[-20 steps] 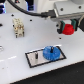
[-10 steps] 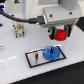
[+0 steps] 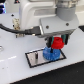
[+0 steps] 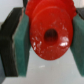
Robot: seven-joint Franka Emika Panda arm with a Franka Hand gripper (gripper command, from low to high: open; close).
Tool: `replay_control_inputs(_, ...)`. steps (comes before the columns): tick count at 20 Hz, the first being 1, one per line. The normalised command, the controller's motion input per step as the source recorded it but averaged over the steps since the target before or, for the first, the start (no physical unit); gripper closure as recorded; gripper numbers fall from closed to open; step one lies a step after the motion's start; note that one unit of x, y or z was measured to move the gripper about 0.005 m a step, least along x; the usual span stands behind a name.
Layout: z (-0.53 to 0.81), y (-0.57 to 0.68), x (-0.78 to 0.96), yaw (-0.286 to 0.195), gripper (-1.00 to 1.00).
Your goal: Insert the blue gear onto the right peg, followed by the red gear
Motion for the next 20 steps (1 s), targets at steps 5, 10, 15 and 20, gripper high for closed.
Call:
replay_control_inputs(5,-0.15,-0.19,0.19,0.000,1.00)
replay_control_inputs(10,-0.09,-0.03,0.20,0.000,1.00)
replay_control_inputs(15,0.06,0.01,0.04,0.000,1.00)
replay_control_inputs(20,0.38,0.02,0.02,0.000,1.00)
